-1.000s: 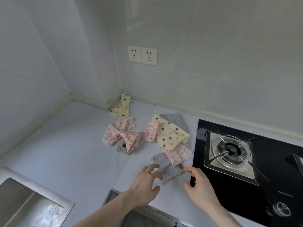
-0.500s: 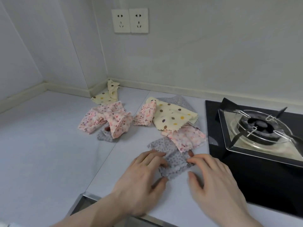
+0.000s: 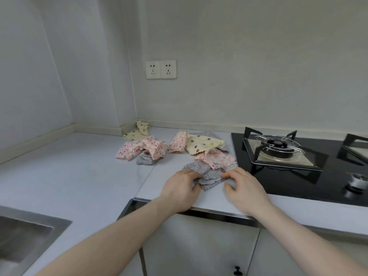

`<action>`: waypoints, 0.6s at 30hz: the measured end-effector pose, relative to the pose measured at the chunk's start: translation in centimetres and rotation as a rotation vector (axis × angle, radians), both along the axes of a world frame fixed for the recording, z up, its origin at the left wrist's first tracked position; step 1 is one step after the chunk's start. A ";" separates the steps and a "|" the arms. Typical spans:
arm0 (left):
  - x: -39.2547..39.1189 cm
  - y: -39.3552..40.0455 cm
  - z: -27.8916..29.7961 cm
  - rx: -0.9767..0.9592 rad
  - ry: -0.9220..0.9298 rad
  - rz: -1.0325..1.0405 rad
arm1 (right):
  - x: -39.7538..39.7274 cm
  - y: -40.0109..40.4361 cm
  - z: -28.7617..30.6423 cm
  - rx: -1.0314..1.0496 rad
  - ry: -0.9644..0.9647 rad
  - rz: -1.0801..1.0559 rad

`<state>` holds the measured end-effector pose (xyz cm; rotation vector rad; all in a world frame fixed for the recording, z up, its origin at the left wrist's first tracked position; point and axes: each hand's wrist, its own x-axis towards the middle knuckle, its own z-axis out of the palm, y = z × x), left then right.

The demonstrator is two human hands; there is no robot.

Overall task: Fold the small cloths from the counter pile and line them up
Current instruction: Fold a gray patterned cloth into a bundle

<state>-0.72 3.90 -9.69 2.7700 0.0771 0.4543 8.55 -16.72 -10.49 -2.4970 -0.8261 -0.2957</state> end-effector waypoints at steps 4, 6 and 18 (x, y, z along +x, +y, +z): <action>-3.2 -0.7 1.3 0.047 0.007 0.030 | -3.9 -0.2 0.2 -0.013 0.075 -0.030; -4.9 -0.8 2.0 0.058 -0.028 0.070 | -5.6 -0.3 0.2 -0.039 0.101 -0.041; -10.0 3.8 -0.4 -0.072 -0.224 0.048 | -6.6 2.6 1.5 -0.081 0.032 0.066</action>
